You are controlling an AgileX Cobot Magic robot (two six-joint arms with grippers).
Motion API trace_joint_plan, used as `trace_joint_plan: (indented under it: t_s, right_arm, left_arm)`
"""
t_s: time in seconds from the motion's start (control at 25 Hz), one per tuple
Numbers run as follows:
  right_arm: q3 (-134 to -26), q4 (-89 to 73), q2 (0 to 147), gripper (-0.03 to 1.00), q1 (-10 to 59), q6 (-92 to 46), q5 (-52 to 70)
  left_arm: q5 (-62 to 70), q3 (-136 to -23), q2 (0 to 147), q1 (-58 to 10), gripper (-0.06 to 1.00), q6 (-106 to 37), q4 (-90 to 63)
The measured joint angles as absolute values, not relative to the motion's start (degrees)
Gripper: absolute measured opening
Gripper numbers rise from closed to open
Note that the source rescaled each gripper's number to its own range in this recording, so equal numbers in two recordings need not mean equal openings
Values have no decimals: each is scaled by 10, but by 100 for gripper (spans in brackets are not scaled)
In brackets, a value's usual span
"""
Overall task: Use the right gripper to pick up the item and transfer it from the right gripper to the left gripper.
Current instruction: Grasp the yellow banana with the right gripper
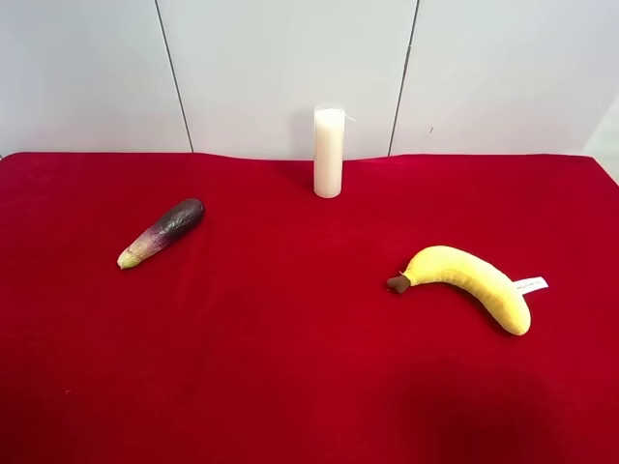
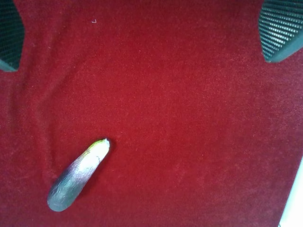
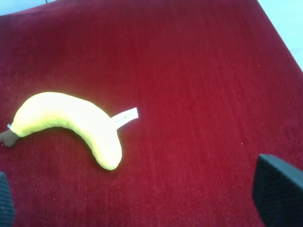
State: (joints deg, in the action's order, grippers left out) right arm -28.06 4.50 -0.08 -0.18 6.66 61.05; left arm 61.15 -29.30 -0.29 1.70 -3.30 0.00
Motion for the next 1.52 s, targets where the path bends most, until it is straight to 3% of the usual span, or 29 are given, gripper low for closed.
trace_joint_plan:
  t_s: [1.32, 1.52]
  right_arm:
    - [-281, 13, -1, 100, -2, 67, 610]
    - [-307, 0, 102, 100, -2, 63, 620]
  left_arm:
    - [611, -293, -3, 17, 100, -32, 0]
    - [611, -293, -3, 17, 100, -32, 0]
